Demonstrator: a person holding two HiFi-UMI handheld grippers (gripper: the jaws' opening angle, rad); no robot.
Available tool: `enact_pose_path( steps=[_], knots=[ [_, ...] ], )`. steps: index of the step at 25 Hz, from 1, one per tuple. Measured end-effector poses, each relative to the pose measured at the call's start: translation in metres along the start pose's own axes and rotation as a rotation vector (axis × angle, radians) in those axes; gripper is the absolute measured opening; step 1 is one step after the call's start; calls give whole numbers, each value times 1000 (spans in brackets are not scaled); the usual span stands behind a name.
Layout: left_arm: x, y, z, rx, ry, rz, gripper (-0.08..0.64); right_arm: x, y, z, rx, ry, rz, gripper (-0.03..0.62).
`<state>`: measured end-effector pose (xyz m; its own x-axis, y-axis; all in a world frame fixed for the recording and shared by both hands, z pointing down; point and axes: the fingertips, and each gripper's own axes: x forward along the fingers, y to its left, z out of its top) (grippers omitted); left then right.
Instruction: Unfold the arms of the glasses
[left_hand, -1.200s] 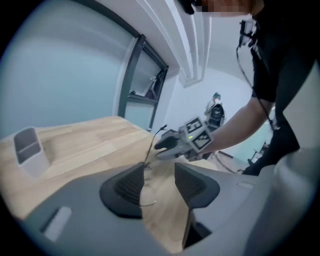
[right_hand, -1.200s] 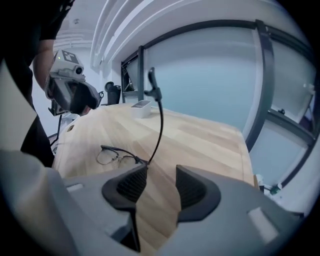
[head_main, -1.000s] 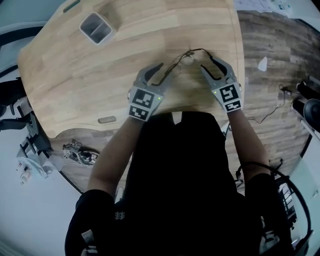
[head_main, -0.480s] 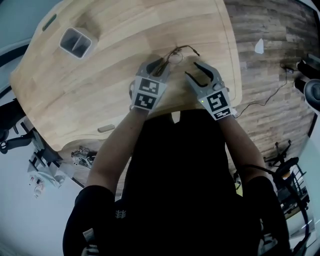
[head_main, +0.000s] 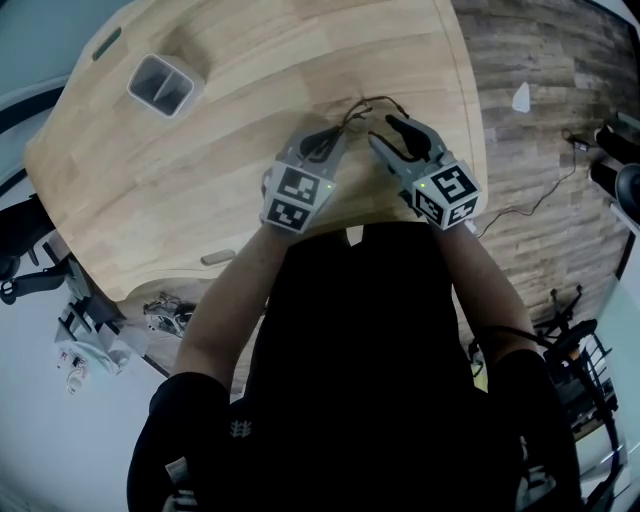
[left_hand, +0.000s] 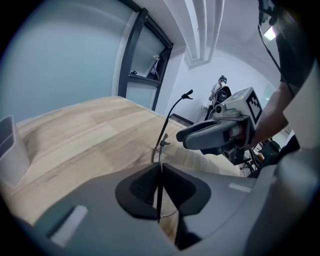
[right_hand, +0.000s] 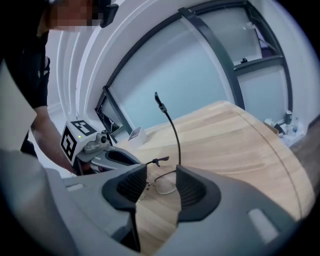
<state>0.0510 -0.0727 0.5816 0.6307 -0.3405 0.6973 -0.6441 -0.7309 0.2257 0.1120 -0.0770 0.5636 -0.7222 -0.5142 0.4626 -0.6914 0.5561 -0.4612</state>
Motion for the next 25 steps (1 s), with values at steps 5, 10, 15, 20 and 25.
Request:
enact_pose_path(
  steps=[5, 10, 15, 20, 25],
  knots=[
    [-15, -6, 4, 32, -44, -26, 28, 18, 20, 10, 16, 5, 94, 215],
    [-27, -5, 3, 24, -64, -17, 26, 24, 49, 25, -5, -26, 168, 215],
    [-38, -8, 6, 28, -111, -28, 40, 23, 75, 33, -30, -20, 234, 215],
    [-52, -12, 1, 38, -128, -23, 81, 22, 88, 36, -54, -24, 242, 215],
    [-75, -16, -2, 23, -164, -7, 89, 18, 100, 36, -77, -21, 244, 215]
  ],
)
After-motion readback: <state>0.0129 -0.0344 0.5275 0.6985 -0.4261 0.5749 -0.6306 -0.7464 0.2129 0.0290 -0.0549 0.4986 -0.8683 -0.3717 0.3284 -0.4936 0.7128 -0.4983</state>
